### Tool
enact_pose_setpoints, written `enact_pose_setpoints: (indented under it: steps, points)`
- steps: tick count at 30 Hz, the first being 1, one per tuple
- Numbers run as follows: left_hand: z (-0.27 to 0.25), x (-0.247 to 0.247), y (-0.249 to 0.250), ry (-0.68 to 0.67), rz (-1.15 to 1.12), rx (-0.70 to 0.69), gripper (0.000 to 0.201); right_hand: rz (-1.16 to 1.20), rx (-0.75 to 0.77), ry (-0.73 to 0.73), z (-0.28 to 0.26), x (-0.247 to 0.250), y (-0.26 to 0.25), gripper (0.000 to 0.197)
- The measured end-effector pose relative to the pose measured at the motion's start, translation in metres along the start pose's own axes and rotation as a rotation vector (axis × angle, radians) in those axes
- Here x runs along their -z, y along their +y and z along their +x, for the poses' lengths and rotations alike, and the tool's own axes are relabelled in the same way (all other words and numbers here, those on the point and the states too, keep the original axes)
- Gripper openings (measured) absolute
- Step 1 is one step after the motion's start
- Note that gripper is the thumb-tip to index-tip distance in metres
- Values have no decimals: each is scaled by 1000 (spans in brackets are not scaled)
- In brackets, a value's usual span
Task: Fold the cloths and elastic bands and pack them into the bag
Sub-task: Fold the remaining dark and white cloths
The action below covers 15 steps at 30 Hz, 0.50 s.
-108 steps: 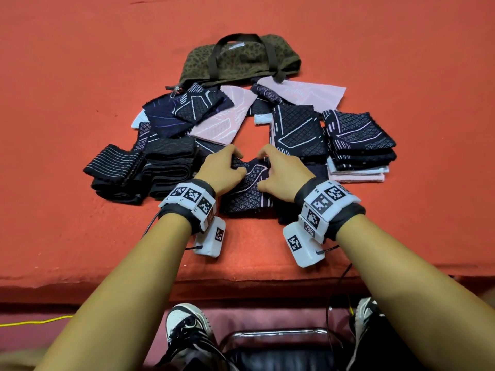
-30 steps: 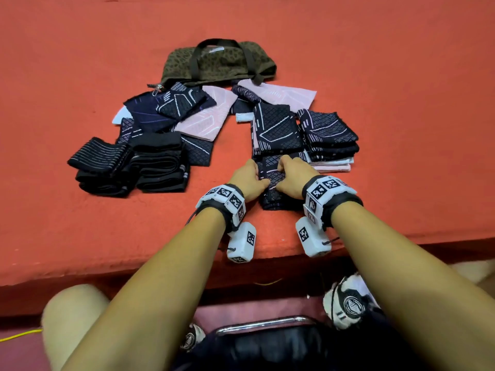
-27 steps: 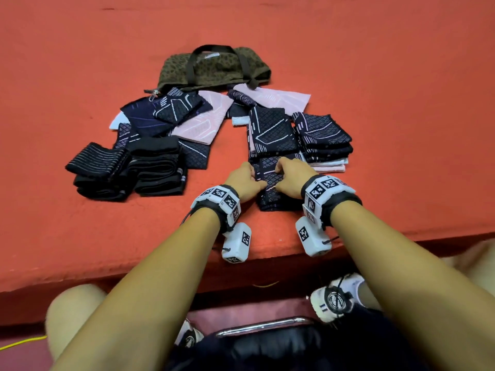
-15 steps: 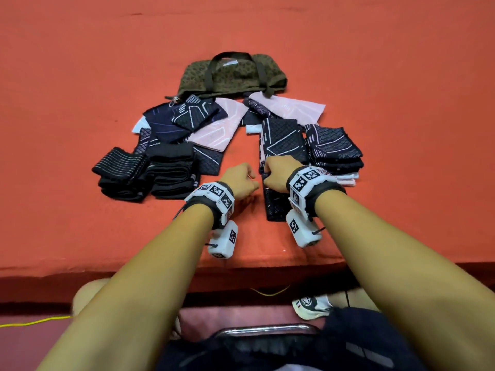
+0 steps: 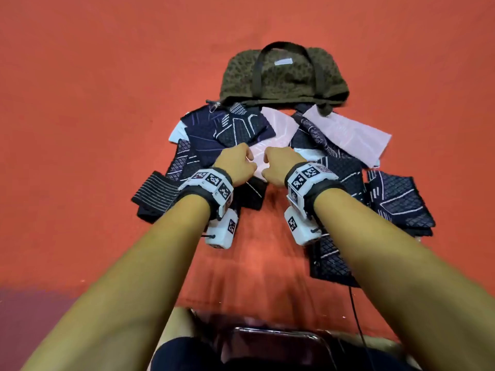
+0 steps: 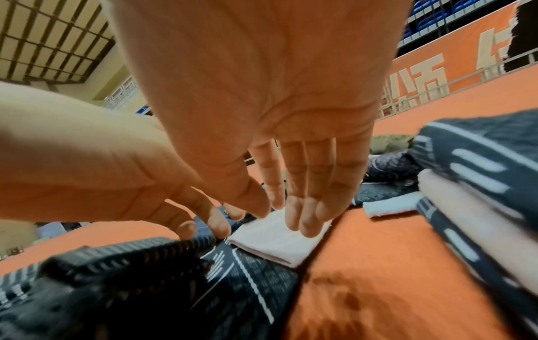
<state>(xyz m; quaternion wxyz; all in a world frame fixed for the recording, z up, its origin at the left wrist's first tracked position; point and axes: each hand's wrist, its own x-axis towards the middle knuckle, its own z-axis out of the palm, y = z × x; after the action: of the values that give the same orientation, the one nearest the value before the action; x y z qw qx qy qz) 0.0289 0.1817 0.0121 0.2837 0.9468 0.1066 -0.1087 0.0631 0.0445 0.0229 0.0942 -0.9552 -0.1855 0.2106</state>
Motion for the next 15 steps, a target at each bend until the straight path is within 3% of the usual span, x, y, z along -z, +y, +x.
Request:
enact_pose_setpoints:
  steps: [8,15]
  points:
    - [-8,71,7,-169,17,161,22,20,-17,-212,-3,65,-18,39]
    - [-1,103,5,-204,69,269,24,39,32,-248,16,107,-27,37]
